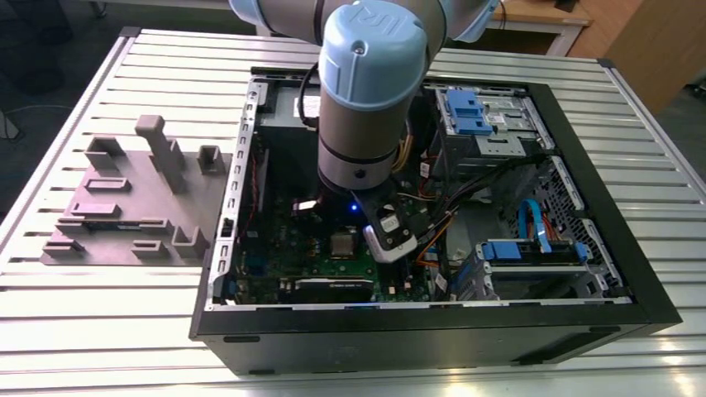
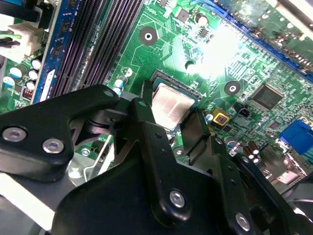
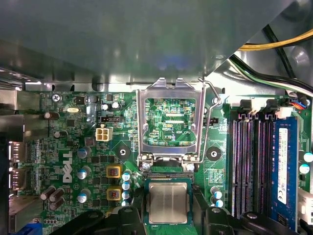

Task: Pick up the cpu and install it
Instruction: 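Place the cpu into insertion slot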

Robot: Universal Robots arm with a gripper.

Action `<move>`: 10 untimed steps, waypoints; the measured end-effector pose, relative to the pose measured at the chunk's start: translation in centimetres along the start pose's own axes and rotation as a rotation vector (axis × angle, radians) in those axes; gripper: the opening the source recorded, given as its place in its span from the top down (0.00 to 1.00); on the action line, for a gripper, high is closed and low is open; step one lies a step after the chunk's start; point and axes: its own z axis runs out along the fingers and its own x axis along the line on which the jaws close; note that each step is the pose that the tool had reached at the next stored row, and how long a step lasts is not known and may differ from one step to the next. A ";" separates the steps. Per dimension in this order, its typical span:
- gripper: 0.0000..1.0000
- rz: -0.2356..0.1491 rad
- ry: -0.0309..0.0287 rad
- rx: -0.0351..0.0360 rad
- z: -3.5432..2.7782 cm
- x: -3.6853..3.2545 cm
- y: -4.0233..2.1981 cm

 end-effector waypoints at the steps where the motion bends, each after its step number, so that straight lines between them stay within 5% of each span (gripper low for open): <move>1: 0.52 0.000 0.0002 -0.0001 0.01 0.00 0.00; 10: 0.46 0.000 0.0000 0.0001 0.01 -0.14 0.00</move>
